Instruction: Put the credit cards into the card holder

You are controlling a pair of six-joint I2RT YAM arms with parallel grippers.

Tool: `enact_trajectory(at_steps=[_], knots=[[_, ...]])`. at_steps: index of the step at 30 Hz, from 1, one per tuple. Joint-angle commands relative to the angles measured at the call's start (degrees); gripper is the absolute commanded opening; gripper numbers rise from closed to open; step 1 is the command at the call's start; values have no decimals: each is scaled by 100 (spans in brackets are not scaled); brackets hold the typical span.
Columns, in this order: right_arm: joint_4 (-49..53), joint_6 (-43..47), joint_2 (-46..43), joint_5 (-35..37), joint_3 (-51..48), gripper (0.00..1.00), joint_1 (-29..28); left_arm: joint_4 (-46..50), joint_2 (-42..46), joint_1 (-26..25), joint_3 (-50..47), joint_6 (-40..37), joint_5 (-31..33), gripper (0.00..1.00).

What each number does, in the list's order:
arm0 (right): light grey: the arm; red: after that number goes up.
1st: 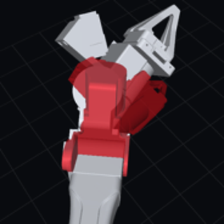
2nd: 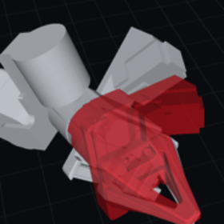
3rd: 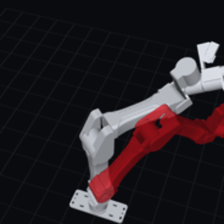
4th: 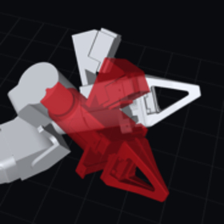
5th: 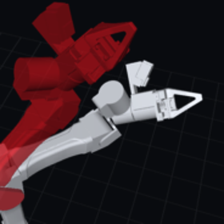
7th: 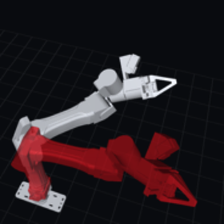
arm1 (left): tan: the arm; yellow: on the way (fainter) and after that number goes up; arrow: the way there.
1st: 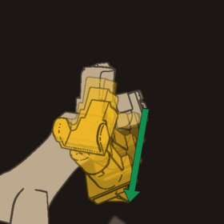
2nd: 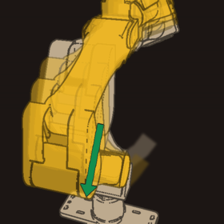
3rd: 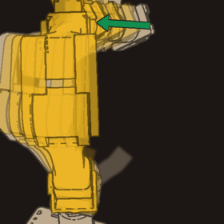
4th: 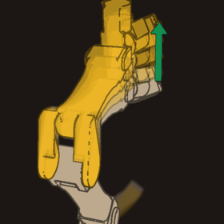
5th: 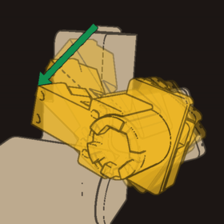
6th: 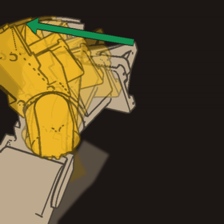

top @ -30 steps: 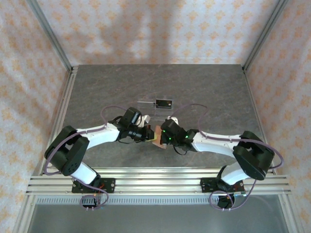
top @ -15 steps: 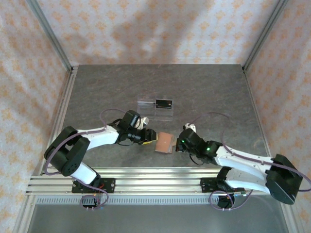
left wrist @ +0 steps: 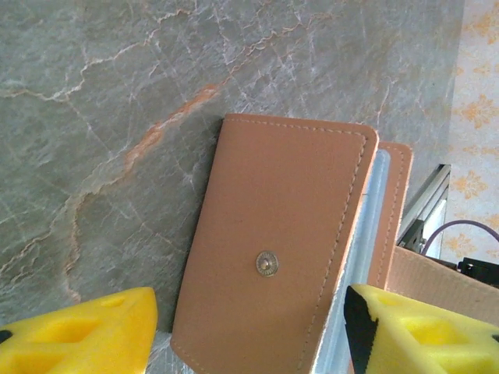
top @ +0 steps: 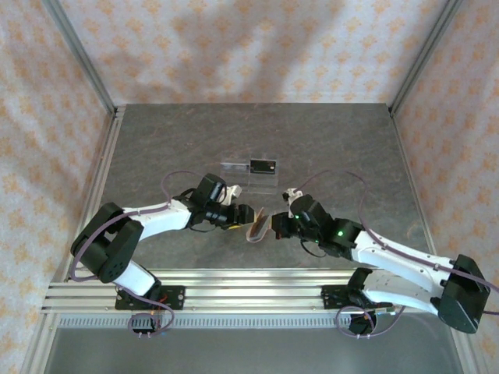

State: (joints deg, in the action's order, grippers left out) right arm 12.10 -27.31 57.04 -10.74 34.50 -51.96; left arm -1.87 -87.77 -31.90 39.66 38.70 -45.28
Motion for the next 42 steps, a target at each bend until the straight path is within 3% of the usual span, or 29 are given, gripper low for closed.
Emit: enact_trajectory(at_steps=[1,10,15,22,26,42], knots=[[-40,95,111,20,188,0,33,-113,95,0,106,-224,-16,66],[444,-94,-407,-200,83,0,463,1069,-75,-5,525,-1073,616,62],[677,14,-557,-244,170,0,759,820,-56,8,473,-980,504,62],[948,3,31,-308,347,0,871,119,-364,2,372,-561,209,61],[617,-124,-8,-602,298,0,888,-373,-500,8,199,-339,168,60],[470,63,453,-1061,718,0,945,-430,-325,442,98,-284,-25,64]])
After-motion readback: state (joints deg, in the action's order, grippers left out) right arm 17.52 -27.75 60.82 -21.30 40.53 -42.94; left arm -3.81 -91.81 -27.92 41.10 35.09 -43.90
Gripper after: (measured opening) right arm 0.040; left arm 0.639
